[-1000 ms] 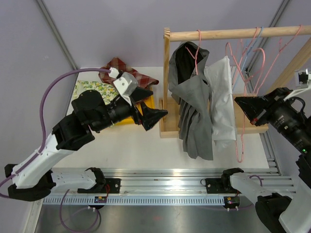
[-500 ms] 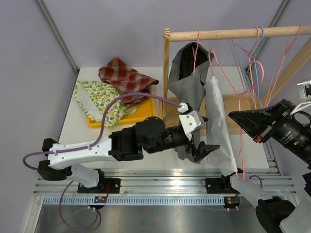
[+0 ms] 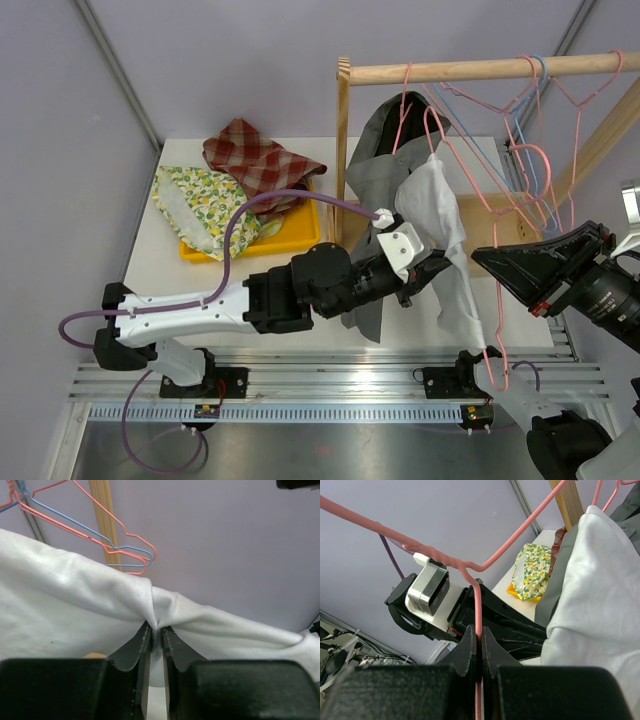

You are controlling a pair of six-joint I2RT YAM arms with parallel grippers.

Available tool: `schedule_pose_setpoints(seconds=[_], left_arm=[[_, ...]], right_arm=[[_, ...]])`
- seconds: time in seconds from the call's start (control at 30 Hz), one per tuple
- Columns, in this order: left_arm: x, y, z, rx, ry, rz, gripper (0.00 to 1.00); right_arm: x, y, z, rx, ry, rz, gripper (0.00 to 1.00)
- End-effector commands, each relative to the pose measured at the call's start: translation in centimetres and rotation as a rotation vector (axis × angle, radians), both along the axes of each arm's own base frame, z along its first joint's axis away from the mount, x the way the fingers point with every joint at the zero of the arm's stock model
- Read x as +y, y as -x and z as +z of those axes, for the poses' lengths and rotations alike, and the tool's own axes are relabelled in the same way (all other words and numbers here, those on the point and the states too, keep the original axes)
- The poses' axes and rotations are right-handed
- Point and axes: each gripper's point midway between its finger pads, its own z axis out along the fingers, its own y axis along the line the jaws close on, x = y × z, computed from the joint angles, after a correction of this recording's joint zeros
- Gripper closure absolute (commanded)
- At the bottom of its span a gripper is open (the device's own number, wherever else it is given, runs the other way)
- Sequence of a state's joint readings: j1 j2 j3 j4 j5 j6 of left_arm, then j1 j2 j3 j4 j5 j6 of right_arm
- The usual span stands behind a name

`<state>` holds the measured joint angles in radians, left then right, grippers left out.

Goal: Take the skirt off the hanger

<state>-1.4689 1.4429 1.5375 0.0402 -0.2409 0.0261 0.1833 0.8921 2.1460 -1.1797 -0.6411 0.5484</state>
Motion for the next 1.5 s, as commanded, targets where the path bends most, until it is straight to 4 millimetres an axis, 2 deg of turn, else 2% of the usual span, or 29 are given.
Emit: schedule_pose_setpoints(seconds=[0.0, 0.07, 0.2, 0.23, 0.27, 0.33, 0.5, 0.53, 0.63, 0.73, 0.8, 0.9, 0.93, 1.0, 1.03, 1.07, 1.13, 1.23, 1.3, 1.4, 1.47], left_arm=[[2.1, -0.2, 3.8, 0.001, 0.106, 0.039, 0.91], [2.8, -0.1, 3.4, 0.008, 0.094, 0.054, 1.00], [5.1, 0.7, 2.1, 0.027, 0.087, 0.069, 1.00], [5.5, 0.9, 1.7, 0.033, 0.083, 0.065, 1.00], [6.0, 1.3, 1.1, 0.037, 0.074, 0.060, 1.00], [6.8, 2.8, -1.0, 0.075, 0.045, 0.026, 1.00], [7.6, 6.6, -6.7, 0.119, -0.091, -0.027, 1.00], [8.0, 7.0, -8.3, 0.121, -0.135, -0.024, 1.00], [9.8, 7.4, -10.4, 0.161, -0.178, 0.019, 1.00], [12.0, 8.0, -11.2, 0.190, -0.190, 0.019, 1.00], [13.0, 8.5, -13.0, 0.194, -0.232, 0.024, 1.00], [14.7, 8.6, -15.8, 0.213, -0.327, 0.050, 1.00], [15.4, 8.4, -17.3, 0.221, -0.386, 0.074, 1.00], [15.9, 8.0, -19.0, 0.210, -0.459, 0.114, 1.00], [16.5, 7.8, -20.3, 0.192, -0.521, 0.130, 1.00], [16.6, 7.7, -21.1, 0.190, -0.557, 0.147, 1.00], [17.0, 7.1, -22.8, 0.168, -0.639, 0.214, 1.00], [17.1, 6.6, -23.9, 0.141, -0.684, 0.259, 1.00], [17.2, 5.7, -23.8, 0.135, -0.683, 0.286, 1.00], [17.7, 3.8, -22.0, 0.135, -0.643, 0.327, 1.00], [18.5, 1.7, -19.5, 0.118, -0.586, 0.368, 1.00]], right_arm=[[0.1, 0.2, 1.6, -0.072, -0.021, 0.013, 1.00], [-0.2, -0.2, 1.6, -0.075, -0.016, -0.016, 1.00], [-1.3, -1.6, 1.6, -0.086, 0.024, -0.106, 1.00], [-1.6, -2.6, 1.4, -0.068, 0.035, -0.140, 1.00], [-2.4, -2.9, 1.6, -0.068, 0.041, -0.194, 1.00], [-2.9, -4.1, 1.5, -0.059, 0.060, -0.241, 1.00], [-4.4, -5.4, 2.2, -0.084, 0.075, -0.341, 1.00], [-4.5, -5.9, 2.2, -0.078, 0.081, -0.352, 1.00], [-5.1, -6.3, 2.1, -0.067, 0.096, -0.393, 1.00], [-5.9, -6.2, 2.0, -0.068, 0.104, -0.433, 1.00], [-6.5, -6.1, 1.8, -0.063, 0.119, -0.468, 1.00], [-7.5, -6.3, 0.8, -0.021, 0.156, -0.521, 1.00], [-7.7, -6.2, 0.4, -0.007, 0.164, -0.530, 1.00], [-8.0, -7.3, -1.4, 0.057, 0.191, -0.552, 1.00], [-8.2, -7.0, -1.9, 0.063, 0.193, -0.562, 1.00], [-8.2, -8.2, -3.4, 0.108, 0.214, -0.570, 1.00], [-8.1, -8.4, -4.1, 0.110, 0.217, -0.567, 1.00], [-7.7, -10.2, -5.5, 0.143, 0.243, -0.558, 1.00], [-7.5, -11.2, -5.8, 0.145, 0.252, -0.555, 1.00], [-7.1, -12.9, -5.4, 0.124, 0.249, -0.550, 1.00], [-7.1, -14.0, -4.7, 0.099, 0.244, -0.557, 1.00]])
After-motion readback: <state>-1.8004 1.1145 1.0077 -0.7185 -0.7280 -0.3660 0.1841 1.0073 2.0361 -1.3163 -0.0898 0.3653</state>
